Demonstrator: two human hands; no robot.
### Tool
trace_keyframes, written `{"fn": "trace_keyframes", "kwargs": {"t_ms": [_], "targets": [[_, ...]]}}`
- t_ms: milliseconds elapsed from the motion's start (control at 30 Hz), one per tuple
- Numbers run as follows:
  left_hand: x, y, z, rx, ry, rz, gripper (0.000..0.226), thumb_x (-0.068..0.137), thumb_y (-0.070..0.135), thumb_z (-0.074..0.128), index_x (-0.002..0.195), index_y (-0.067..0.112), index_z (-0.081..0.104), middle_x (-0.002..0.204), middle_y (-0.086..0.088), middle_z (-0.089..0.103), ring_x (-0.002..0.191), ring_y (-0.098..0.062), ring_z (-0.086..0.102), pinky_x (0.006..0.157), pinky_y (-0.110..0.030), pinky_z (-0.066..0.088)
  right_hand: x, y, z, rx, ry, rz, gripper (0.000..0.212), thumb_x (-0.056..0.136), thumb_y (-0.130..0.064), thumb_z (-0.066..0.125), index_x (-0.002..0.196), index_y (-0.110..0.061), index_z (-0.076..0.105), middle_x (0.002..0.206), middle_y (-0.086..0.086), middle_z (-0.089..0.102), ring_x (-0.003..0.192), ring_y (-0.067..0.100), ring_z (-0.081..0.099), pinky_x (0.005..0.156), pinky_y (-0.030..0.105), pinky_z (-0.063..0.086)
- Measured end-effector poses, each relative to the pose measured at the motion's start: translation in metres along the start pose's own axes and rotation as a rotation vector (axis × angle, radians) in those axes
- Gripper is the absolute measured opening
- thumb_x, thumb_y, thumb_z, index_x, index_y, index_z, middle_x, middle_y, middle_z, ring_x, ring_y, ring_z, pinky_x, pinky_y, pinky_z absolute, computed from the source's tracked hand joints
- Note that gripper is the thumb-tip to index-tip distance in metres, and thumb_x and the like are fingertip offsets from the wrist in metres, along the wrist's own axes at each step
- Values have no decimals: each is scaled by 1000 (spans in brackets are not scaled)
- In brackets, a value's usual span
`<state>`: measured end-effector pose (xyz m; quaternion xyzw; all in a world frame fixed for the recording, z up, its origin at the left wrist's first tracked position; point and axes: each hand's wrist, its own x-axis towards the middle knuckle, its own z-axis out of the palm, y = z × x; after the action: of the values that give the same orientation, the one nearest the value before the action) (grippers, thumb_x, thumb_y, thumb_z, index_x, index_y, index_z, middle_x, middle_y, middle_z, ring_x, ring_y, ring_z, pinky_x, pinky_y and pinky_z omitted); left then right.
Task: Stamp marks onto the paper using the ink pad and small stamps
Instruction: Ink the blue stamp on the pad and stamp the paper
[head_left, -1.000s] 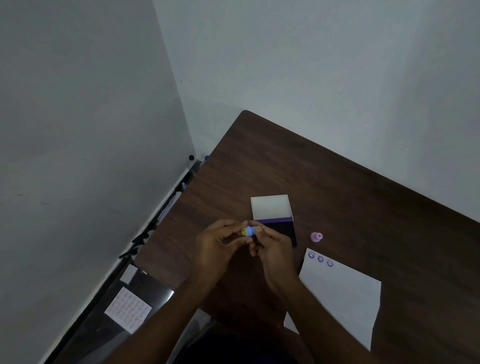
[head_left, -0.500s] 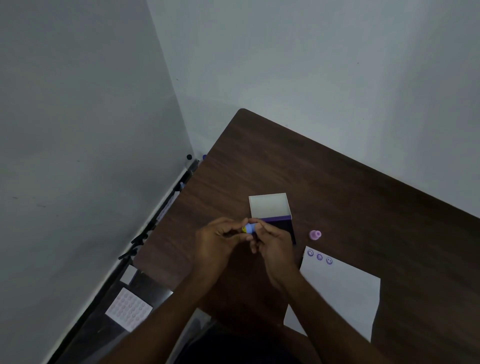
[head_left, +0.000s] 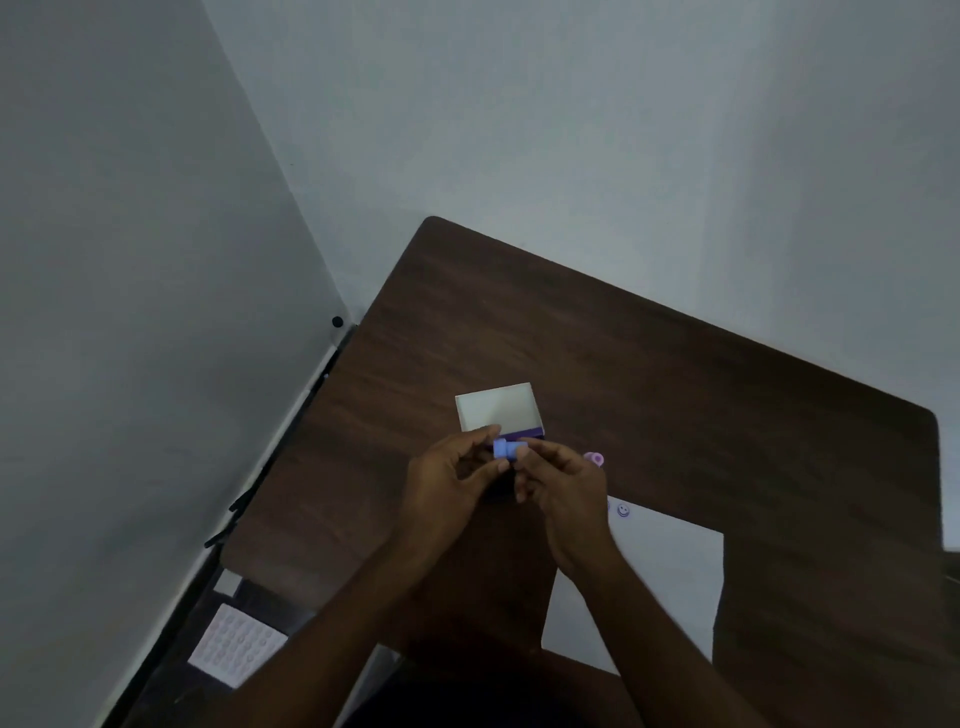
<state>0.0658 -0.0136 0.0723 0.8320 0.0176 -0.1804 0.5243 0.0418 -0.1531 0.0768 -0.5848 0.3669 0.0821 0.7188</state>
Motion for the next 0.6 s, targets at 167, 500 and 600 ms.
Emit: {"fn": "trace_keyframes", "kwargs": {"t_ms": [167,500,600], "targets": [[14,13,28,71,-65,0,40,84,26,69,122,21,60,105,15,58,92,4,54,84,-10,43,14,-12,-40,-138,118,-165,17,83,-15,68,100,-12,68,86,10,70,72,17,66,67,32,57],[29,20,73,282,-223,43,34,89,18,62,123,19,61,123,4,63,85,13,46,65,8,34,54,4,-101,-608,456,-170,21,82,-19,71,102,-13,66,96,2,67,86,11,62,78,24,52],[32,18,80,311,-247,25,33,91,17,59,123,17,60,124,0,62,87,9,44,71,1,35,61,7,-106,-757,397,-135,19,86,-18,66,104,-11,66,96,1,63,87,9,57,82,25,48]]}}
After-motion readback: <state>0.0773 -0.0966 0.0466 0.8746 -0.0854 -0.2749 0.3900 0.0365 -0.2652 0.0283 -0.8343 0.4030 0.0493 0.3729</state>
